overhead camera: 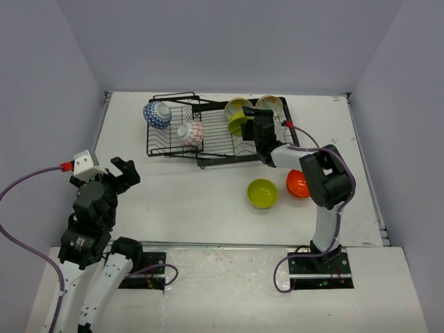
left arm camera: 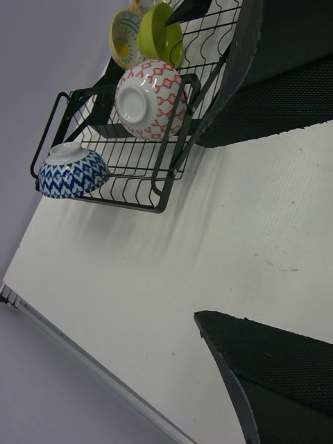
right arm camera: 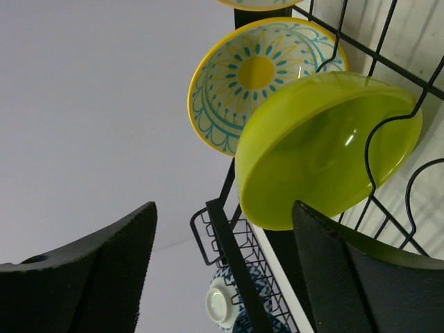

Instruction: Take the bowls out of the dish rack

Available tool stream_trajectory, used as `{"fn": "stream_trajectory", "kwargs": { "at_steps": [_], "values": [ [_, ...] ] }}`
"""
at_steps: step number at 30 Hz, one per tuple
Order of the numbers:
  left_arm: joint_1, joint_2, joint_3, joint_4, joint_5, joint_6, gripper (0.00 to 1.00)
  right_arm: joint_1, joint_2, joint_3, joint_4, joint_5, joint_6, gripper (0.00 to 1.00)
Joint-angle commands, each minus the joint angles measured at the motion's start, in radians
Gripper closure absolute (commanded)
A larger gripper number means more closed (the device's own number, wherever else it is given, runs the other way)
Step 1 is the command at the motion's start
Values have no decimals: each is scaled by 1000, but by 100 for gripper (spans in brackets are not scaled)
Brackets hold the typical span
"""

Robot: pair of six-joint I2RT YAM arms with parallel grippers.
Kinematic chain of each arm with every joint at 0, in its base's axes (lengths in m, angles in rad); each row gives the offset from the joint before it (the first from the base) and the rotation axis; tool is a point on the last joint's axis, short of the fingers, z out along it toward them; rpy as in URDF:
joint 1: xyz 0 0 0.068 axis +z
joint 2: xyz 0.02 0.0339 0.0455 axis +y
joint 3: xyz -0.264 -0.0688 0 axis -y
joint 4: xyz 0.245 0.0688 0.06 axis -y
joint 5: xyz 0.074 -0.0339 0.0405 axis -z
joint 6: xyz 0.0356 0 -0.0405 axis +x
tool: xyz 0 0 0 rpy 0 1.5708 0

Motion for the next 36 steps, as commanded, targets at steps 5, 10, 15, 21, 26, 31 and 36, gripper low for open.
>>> {"fn": "stream_trajectory", "kwargs": {
  "at_steps": [5,10,15,21,26,31,36],
  "values": [
    [6,-1,-4,43,21,20,0,-1,51,89,-21,82,-53,29],
    [6,3,-6,46,23,20,0,-2,52,105,-21,88,-72,38],
    [6,8,-6,46,21,20,0,-4,60,106,-21,91,-79,50],
    [6,6,-6,46,21,20,0,-2,85,94,-13,88,-64,50],
    [6,6,-6,46,18,20,0,-2,118,105,1,74,-56,53],
    [6,5,-6,44,18,20,0,-2,134,106,19,77,-55,67],
    [6,-1,-4,44,18,20,0,-4,134,96,30,86,-44,78]
  ]
}}
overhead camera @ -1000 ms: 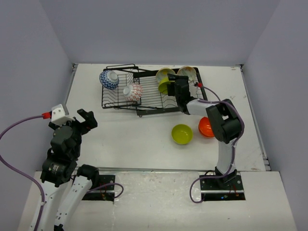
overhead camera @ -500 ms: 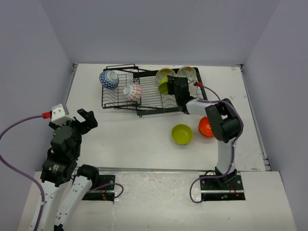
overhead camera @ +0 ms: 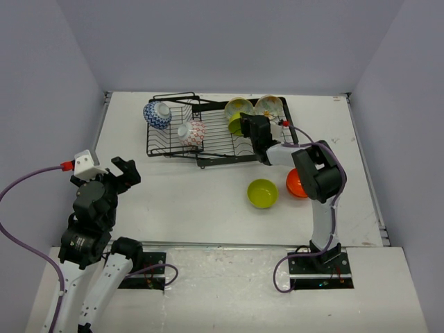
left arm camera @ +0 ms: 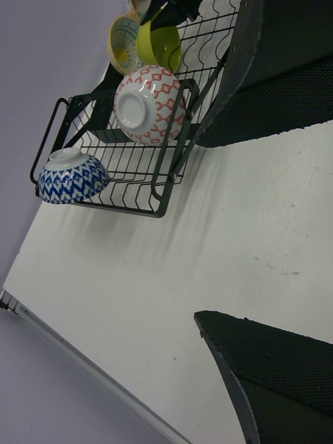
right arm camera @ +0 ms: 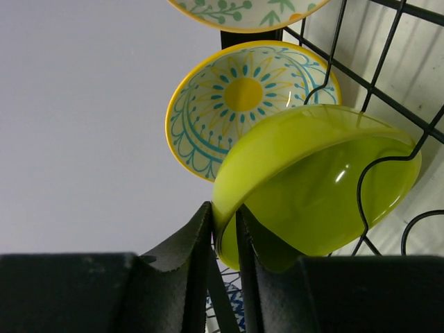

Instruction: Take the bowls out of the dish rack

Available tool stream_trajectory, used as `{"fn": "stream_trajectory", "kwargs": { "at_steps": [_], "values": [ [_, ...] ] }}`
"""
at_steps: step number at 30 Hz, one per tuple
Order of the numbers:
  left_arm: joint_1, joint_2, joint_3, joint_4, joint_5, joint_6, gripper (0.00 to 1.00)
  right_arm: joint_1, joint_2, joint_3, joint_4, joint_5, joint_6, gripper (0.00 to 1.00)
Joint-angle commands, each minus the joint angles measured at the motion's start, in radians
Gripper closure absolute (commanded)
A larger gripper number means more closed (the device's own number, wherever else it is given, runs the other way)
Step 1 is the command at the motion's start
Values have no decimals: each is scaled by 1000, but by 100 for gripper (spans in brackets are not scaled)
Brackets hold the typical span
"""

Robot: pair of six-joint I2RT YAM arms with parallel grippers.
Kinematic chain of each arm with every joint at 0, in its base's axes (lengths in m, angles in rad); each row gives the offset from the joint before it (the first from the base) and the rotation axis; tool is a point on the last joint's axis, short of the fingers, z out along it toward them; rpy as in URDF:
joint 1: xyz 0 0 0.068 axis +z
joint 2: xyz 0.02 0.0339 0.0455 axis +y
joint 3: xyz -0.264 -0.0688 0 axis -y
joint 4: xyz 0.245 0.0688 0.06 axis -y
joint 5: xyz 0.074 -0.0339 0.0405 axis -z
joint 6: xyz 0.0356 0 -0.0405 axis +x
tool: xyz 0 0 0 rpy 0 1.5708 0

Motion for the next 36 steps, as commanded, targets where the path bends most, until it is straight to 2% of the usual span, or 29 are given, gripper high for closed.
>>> {"fn": "stream_trajectory", "kwargs": {
  "at_steps": [1,8,13,22,29,36],
  "values": [
    [6,-3,-4,37,3,20,0,-3,15,12,0,53,7,80],
    [6,-7,-4,37,3,20,0,-2,5,-31,97,59,15,100],
    [6,-12,-6,37,2,20,0,-2,5,-74,249,50,-36,100],
    [6,-7,-6,37,5,20,0,-15,93,-80,718,-57,-203,100],
    [6,-4,-6,37,6,20,0,-25,120,-69,859,-117,-266,100],
    [6,-4,-4,37,8,20,0,-28,56,-92,893,-241,-382,100]
  ]
}}
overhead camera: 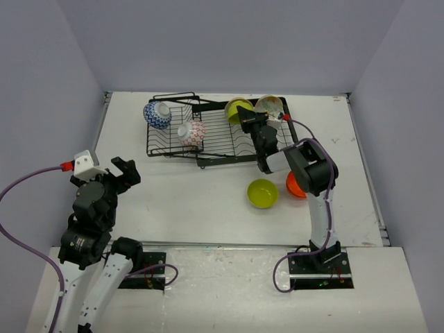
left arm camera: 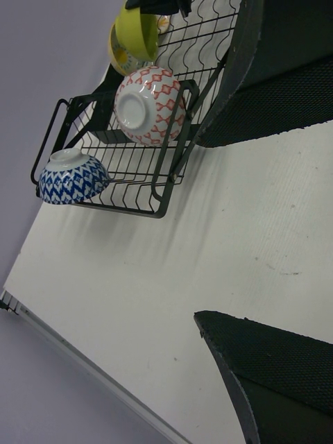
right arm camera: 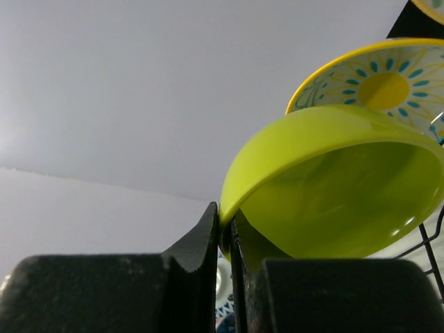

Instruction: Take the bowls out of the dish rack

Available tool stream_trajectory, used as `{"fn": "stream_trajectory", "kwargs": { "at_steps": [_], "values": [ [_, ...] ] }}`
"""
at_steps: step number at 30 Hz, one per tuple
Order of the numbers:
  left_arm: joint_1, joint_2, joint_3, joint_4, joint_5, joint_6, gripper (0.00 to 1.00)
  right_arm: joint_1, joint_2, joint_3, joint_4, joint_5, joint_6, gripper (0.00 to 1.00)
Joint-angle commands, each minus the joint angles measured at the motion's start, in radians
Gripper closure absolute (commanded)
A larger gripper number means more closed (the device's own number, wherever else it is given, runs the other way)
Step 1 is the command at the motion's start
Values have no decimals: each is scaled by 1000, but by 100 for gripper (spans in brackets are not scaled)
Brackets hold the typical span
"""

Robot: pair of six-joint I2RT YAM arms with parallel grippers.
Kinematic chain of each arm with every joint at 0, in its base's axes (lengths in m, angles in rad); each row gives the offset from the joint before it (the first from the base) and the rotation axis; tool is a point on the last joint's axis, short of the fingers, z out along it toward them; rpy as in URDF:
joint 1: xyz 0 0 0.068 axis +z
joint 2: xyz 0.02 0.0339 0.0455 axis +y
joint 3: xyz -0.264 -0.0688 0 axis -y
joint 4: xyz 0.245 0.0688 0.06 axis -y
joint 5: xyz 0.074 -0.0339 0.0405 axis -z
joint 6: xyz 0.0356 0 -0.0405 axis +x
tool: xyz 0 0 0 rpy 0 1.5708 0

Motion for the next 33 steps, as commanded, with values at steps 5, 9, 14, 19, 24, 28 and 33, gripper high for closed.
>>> {"fn": "stream_trajectory", "kwargs": {
  "at_steps": [5,9,14,19,24,28,33],
  "values": [
    [6,-3,-4,39,7,20,0,-3,-304,-131,140,-183,-241,100],
    [6,-4,-4,39,4,20,0,4,-574,-271,-70,-249,-446,100],
    [8,-6,-4,39,-5,18,0,119,-875,-182,-829,-116,-782,100],
    [8,-10,-3,33,-14,14,0,240,-996,22,-1548,18,-971,100],
    [6,-35,-3,30,-15,15,0,377,-944,152,-2033,183,-972,100],
    [8,-53,-8,37,-13,17,0,443,-866,207,-2221,207,-981,100],
    [8,-41,-4,31,-16,15,0,471,-756,235,-2330,164,-1050,100]
  ]
}}
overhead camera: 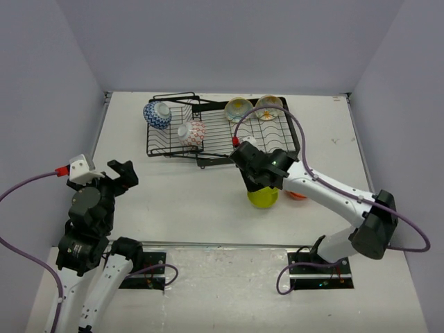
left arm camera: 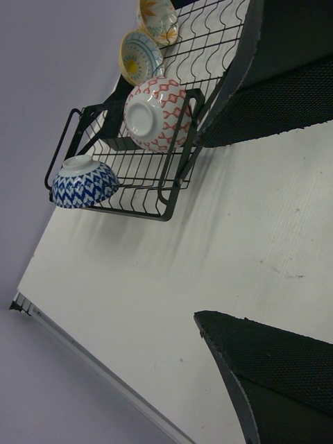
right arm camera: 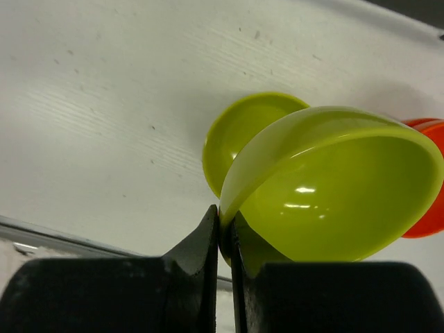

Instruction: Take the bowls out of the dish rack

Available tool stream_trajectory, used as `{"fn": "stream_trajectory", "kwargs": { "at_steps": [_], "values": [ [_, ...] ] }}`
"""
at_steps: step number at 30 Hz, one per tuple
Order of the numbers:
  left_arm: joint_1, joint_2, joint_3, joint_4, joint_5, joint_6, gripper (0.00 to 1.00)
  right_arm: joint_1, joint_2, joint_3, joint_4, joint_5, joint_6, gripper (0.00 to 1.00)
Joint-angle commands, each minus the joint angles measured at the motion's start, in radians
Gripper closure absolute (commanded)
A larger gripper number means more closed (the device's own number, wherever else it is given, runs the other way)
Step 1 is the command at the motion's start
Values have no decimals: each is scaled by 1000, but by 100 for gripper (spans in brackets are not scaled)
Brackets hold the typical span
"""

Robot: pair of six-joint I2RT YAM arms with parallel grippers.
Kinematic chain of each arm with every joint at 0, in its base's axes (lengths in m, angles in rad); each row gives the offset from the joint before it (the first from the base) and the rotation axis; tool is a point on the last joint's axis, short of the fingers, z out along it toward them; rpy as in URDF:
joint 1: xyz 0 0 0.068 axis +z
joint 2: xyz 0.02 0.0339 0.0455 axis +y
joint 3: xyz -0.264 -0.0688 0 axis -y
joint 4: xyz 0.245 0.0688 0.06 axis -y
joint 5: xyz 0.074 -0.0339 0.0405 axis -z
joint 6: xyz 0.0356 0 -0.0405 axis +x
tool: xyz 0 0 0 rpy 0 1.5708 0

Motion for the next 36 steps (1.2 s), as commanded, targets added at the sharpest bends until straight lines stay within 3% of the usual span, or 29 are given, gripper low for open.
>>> {"fn": "stream_trajectory", "kwargs": {
  "at_steps": [1,10,18,28,36],
  "values": [
    [8,6,-4,32,-13,15,0,6,41,62,-166,32,-78,100],
    [8,14,-4,30,-13,15,0,6,217,86,-177,-109,-197,100],
    [8,8,-4,32,-13,15,0,4,319,113,-166,-137,-239,100],
    [6,8,-4,30,-12,15,0,-6,365,91,-155,-126,-217,100],
    [6,9,-4,30,-13,15,0,-45,365,42,-110,-157,-227,92]
  ]
}}
